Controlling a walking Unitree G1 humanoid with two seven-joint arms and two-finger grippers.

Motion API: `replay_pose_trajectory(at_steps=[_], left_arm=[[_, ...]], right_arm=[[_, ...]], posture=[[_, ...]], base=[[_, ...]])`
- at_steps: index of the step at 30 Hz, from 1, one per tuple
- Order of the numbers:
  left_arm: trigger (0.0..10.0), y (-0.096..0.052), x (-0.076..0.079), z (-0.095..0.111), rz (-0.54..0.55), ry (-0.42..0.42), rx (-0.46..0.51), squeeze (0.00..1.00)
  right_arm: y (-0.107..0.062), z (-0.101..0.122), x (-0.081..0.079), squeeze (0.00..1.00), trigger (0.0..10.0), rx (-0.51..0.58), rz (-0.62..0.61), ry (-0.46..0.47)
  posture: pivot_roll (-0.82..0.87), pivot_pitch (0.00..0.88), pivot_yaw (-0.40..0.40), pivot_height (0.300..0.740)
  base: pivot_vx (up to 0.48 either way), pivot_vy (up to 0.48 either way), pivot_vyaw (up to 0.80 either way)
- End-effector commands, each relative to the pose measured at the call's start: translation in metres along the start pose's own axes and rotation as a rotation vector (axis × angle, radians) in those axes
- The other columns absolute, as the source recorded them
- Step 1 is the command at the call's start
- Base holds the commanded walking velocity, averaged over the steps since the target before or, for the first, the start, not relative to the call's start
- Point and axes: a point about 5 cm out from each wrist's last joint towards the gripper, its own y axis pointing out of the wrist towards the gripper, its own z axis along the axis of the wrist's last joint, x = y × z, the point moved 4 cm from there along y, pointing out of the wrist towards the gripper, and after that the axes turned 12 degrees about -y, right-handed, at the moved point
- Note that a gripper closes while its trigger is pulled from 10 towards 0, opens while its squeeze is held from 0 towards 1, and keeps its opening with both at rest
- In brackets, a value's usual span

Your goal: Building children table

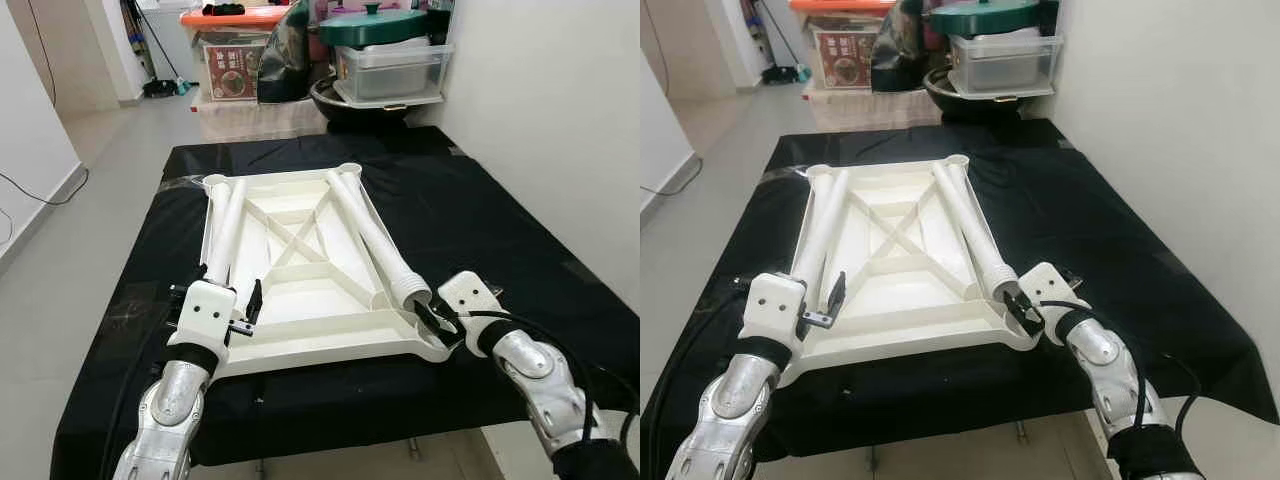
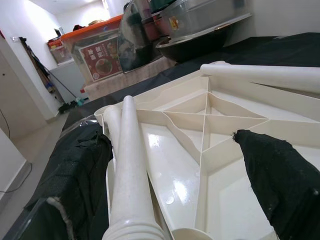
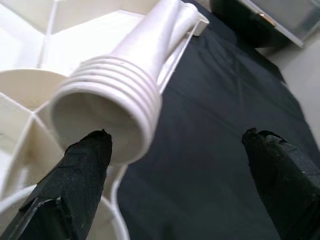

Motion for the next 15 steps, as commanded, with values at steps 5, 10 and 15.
replay_pose_trajectory(at_steps=[5, 10, 15], left_arm=[[10.0, 0.0, 0.002, -0.003, 0.002, -0.001, -0.008, 0.0], [10.0, 0.0, 0.002, -0.003, 0.004, -0.002, -0.006, 0.0], [10.0, 0.0, 0.002, -0.003, 0.007, -0.002, -0.007, 0.0]], right_arm=[[0.014, 0.011, 0.0, 0.0, 10.0, 0.016, -0.066, 0.027], [0.022, 0.023, -0.002, 0.0, 10.0, 0.043, -0.103, 0.065], [0.03, 0.036, -0.003, 0.0, 7.5, 0.086, -0.175, 0.139]], posture=[[0.0, 0.0, -0.022, 0.74], [0.01, 0.0, -0.025, 0.74], [0.01, 0.0, -0.032, 0.74]], base=[[0.0, 0.0, 0.0], [0.0, 0.0, 0.0], [0.0, 0.0, 0.0]])
